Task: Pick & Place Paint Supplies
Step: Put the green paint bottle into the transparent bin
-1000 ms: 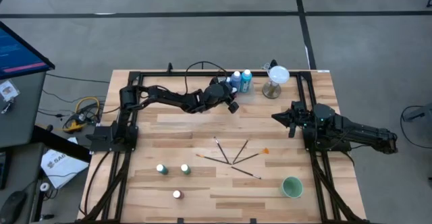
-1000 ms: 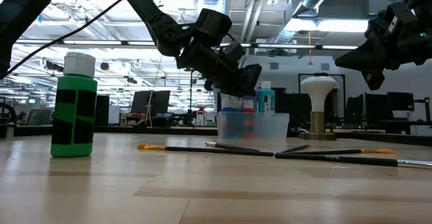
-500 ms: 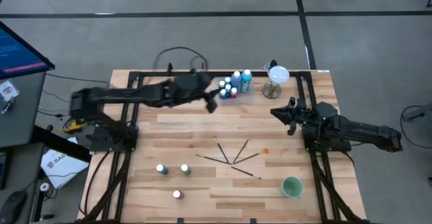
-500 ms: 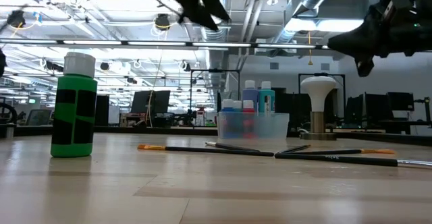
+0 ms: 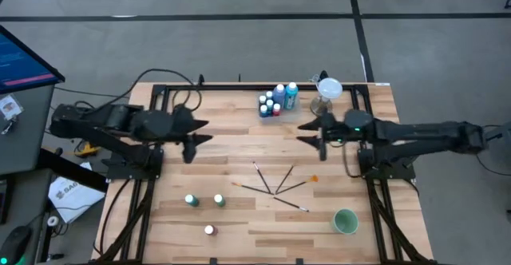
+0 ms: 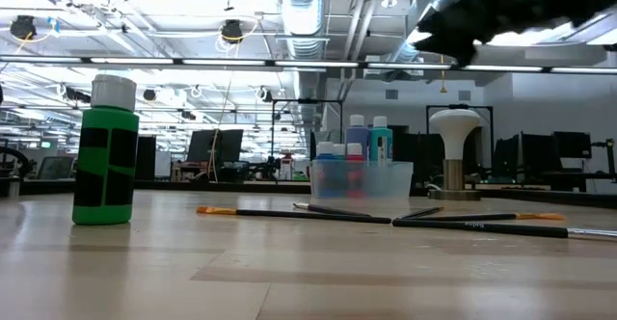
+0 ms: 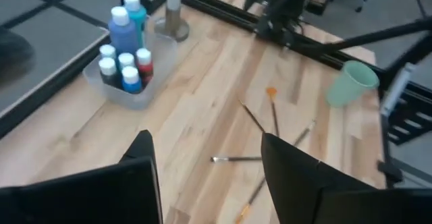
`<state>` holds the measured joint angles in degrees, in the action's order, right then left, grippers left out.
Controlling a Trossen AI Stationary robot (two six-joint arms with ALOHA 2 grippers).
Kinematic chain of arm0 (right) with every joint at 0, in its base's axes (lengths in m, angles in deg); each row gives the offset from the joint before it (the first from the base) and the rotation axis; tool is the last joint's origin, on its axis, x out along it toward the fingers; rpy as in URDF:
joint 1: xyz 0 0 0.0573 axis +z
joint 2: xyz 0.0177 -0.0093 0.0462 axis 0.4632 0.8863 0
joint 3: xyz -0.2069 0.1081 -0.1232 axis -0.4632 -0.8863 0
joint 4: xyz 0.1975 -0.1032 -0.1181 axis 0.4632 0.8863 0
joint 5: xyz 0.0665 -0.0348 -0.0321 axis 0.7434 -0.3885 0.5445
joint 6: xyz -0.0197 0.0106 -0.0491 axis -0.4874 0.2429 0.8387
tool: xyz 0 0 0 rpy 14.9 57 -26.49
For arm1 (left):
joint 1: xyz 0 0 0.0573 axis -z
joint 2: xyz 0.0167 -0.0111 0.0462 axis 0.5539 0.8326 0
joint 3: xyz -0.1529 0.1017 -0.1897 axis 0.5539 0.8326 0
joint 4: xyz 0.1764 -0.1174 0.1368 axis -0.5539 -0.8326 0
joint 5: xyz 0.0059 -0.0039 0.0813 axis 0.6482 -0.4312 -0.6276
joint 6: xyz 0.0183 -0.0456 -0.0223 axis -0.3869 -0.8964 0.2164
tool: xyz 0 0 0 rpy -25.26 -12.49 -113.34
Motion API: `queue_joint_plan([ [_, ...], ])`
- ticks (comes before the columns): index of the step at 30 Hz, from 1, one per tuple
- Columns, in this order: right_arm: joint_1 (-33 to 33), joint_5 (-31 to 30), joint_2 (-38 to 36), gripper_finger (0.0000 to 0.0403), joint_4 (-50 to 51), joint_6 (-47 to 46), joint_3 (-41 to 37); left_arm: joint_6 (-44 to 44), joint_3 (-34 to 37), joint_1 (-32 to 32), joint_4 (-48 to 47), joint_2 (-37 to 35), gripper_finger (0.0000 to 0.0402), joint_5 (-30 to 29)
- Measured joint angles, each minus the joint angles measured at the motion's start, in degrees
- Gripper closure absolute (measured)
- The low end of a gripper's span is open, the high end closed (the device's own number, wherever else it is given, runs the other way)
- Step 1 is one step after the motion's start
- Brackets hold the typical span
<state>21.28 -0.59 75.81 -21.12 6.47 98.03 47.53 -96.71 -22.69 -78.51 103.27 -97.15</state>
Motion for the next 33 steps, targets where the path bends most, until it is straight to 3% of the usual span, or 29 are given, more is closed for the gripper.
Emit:
queue_joint_plan([
  [8, 6.5, 0.1, 23.8, 0.0175, -0.7, 0.0, 18.0, 0.8, 0.9, 9.8, -2.6, -9.2, 0.0308, -3.8],
  [16, 13.6, 0.2, 42.7, 0.0173, -0.7, 0.0, 34.3, 0.4, 11.7, 20.6, 1.2, -22.8, 0.0393, -6.4],
  [25, 18.2, 0.2, 60.7, 0.0172, -0.7, 0.0, 50.7, 0.5, 27.8, 23.7, 11.9, -36.6, 0.0400, -8.3],
  [33, 19.9, 0.6, 72.8, 0.0172, -0.4, 0.0, 62.6, 0.8, 39.9, 23.7, 20.8, -44.2, 0.0400, -5.7],
])
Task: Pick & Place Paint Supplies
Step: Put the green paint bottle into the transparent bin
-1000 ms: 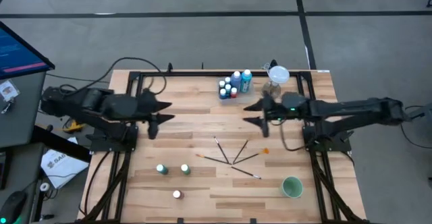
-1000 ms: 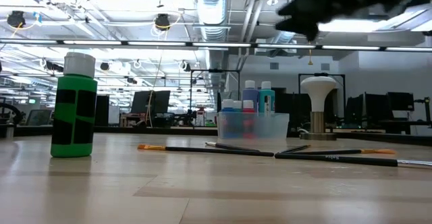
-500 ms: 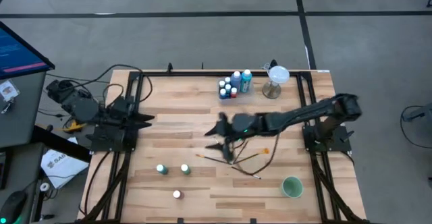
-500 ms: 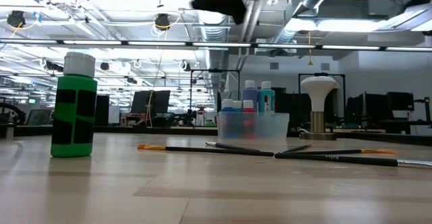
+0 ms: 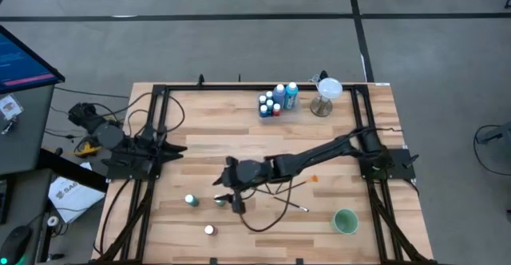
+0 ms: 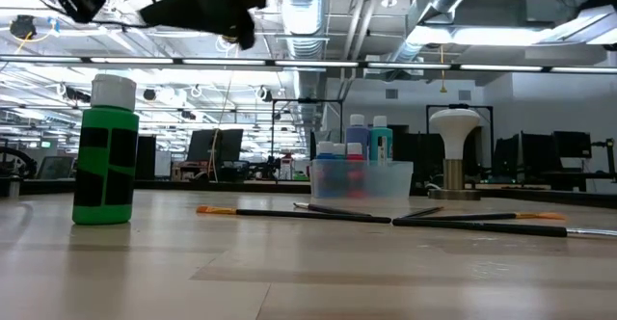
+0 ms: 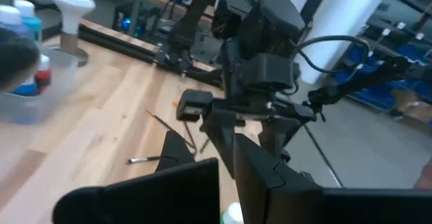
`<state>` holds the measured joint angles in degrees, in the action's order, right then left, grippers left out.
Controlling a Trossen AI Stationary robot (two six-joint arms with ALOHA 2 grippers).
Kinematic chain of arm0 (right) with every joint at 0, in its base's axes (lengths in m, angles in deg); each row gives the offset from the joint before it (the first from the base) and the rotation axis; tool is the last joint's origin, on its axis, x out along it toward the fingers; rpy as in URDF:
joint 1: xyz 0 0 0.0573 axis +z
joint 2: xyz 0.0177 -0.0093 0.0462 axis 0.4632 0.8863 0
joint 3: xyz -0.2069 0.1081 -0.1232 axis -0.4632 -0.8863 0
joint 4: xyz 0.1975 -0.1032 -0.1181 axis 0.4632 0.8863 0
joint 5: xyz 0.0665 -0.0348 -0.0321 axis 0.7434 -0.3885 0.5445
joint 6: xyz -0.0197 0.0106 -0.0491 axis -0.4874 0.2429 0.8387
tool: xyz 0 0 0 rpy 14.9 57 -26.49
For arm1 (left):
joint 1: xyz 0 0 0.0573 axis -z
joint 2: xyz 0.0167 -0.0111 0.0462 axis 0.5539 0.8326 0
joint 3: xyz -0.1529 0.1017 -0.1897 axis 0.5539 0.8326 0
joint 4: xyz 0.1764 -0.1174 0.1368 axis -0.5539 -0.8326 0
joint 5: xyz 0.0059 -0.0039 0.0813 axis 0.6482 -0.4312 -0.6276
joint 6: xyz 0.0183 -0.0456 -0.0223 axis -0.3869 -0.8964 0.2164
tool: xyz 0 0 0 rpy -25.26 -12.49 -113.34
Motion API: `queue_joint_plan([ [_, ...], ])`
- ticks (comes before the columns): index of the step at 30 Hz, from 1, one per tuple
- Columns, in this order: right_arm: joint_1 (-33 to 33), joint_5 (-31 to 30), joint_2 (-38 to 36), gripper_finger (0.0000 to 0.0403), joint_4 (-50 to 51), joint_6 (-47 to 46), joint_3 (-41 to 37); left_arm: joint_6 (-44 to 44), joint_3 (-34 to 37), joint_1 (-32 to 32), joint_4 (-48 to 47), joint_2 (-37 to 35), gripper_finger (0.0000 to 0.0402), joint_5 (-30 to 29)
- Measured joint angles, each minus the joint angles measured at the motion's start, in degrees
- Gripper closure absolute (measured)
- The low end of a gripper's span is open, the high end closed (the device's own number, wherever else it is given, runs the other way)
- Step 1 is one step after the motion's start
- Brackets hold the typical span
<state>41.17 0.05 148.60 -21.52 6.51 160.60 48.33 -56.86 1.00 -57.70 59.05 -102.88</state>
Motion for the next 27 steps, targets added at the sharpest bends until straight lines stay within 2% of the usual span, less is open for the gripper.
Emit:
queue_joint_plan([
  [6, 0.5, 2.8, 5.2, 0.0172, 0.0, 0.1, 4.6, 0.0, 6.4, 0.0, 4.5, -3.4, 0.0400, 0.9],
  [11, 0.9, 3.0, 7.6, 0.0172, 1.0, 0.0, 4.9, 0.0, 11.1, 0.0, 7.6, -5.2, 0.0400, 0.9],
  [27, 1.0, 3.0, 8.2, 0.0172, 6.2, 0.1, 4.9, -1.0, 23.7, 0.0, 18.2, -5.6, 0.0400, -1.5],
])
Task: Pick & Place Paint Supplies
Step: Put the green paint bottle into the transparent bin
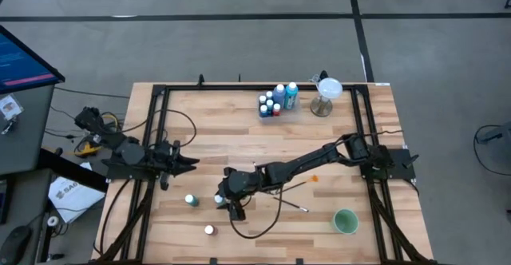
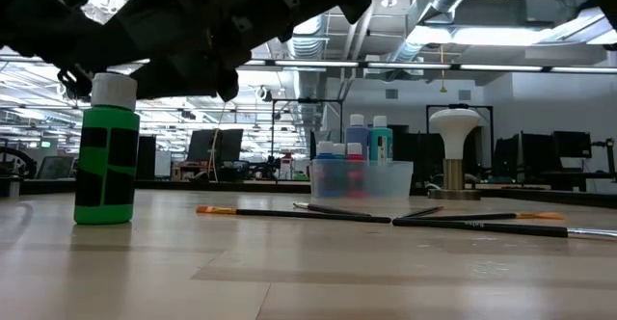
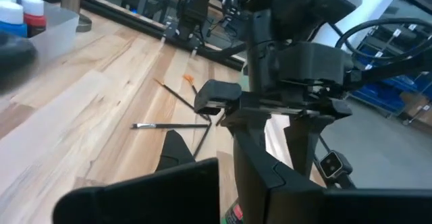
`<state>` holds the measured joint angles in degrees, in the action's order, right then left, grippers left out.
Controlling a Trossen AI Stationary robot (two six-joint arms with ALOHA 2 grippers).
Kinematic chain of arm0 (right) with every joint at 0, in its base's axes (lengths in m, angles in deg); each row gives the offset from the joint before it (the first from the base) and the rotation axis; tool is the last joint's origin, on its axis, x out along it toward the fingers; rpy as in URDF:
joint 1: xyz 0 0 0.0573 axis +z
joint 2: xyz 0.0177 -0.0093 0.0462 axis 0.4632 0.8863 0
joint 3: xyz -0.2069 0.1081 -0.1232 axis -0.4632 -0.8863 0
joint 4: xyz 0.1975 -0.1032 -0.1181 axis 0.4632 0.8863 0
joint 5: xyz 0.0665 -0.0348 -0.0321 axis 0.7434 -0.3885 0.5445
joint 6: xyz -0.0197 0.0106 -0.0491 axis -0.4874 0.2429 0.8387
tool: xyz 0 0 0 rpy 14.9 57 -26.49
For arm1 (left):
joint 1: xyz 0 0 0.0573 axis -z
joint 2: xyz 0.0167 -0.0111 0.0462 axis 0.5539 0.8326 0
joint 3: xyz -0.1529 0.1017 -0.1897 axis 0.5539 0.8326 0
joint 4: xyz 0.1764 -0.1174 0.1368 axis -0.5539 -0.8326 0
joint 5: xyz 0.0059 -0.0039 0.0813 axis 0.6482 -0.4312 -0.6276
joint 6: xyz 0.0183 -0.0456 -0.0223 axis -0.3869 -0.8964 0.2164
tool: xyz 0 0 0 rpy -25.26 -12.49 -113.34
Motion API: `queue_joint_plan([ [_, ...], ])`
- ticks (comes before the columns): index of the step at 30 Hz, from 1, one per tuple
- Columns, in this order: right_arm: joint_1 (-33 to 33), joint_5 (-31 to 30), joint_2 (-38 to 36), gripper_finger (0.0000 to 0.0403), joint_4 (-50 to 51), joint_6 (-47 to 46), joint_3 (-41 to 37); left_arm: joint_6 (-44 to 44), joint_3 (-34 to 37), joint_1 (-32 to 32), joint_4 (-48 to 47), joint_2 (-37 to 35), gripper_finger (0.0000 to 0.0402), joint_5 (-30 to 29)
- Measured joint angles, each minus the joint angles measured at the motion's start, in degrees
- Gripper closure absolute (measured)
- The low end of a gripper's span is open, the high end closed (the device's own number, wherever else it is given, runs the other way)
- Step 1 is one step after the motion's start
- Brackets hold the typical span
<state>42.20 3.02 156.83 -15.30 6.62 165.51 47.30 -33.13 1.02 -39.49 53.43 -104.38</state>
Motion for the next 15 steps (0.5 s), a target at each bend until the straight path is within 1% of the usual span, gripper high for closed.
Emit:
queue_joint_plan([
  [5, -0.3, -0.3, 0.0, 0.0172, -0.5, 0.9, 0.0, -1.8, 2.1, 0.0, 1.4, 0.0, 0.0400, 0.0],
  [11, -0.7, -0.5, 0.0, 0.0183, -0.4, 2.0, 0.0, -1.5, 2.8, 0.0, 2.0, 0.1, 0.0400, -0.2],
  [15, -0.9, -0.5, 0.0, 0.0192, -0.5, 2.0, 0.0, -0.4, 2.8, 0.0, 2.1, 0.1, 0.0400, -2.2],
])
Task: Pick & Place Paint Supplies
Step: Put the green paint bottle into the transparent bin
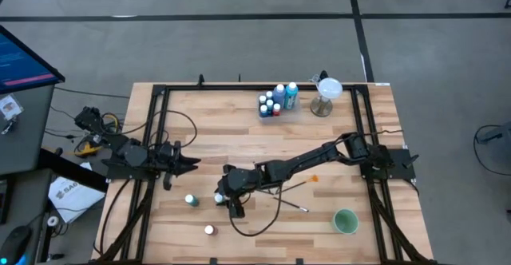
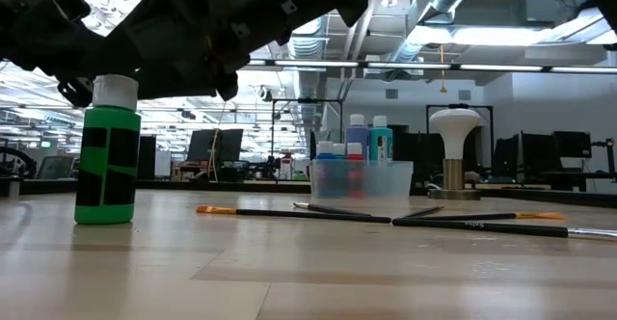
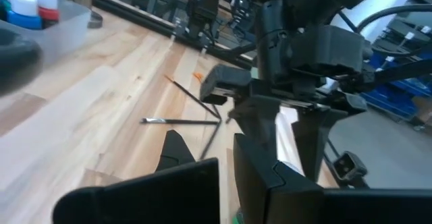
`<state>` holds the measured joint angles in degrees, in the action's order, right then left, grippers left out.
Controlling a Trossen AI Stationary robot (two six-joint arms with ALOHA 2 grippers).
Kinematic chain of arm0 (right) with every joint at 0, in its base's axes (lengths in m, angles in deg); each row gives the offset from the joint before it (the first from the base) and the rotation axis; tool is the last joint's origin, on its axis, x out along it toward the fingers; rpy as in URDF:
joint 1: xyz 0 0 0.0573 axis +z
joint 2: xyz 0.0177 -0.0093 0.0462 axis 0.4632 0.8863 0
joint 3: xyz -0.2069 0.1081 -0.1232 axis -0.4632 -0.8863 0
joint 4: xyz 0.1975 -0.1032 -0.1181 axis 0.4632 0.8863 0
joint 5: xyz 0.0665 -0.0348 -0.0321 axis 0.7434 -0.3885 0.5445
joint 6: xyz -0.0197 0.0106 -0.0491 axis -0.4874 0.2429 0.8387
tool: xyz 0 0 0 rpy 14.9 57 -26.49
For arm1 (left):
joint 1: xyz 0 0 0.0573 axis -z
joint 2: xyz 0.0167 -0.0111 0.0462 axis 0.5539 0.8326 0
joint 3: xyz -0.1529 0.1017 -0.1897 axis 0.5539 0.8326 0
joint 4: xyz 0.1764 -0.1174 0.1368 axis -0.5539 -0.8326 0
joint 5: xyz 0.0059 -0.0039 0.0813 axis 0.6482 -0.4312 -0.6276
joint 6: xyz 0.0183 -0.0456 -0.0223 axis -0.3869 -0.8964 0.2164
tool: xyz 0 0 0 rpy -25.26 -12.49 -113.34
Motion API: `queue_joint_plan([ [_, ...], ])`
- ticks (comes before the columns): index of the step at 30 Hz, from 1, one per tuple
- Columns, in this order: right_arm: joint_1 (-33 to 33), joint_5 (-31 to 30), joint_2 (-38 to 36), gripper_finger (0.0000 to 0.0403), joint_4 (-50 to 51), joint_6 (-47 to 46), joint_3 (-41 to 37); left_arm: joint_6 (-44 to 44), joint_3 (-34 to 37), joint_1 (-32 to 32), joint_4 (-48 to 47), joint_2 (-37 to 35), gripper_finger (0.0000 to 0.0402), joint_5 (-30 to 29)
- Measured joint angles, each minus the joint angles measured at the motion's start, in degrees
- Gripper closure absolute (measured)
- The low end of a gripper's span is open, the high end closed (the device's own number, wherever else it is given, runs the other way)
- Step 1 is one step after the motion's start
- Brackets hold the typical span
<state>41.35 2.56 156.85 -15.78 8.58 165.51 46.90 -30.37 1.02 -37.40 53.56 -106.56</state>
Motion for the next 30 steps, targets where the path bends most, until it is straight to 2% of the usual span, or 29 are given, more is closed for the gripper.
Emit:
queue_joint_plan([
  [12, 0.0, -0.1, 0.8, 0.0218, -0.2, 2.4, -0.1, -0.3, 0.0, 0.0, 0.1, 0.0, 0.0400, -3.8],
  [23, -0.4, -0.2, 0.8, 0.0293, 0.0, 2.8, -0.1, -0.6, 0.1, 0.0, 0.4, 0.0, 0.0400, -3.8],
  [30, -0.9, -0.2, 0.0, 0.0295, -0.4, -0.6, -0.1, -0.6, 0.1, 0.0, 0.7, 0.0, 0.0400, -3.8],
])
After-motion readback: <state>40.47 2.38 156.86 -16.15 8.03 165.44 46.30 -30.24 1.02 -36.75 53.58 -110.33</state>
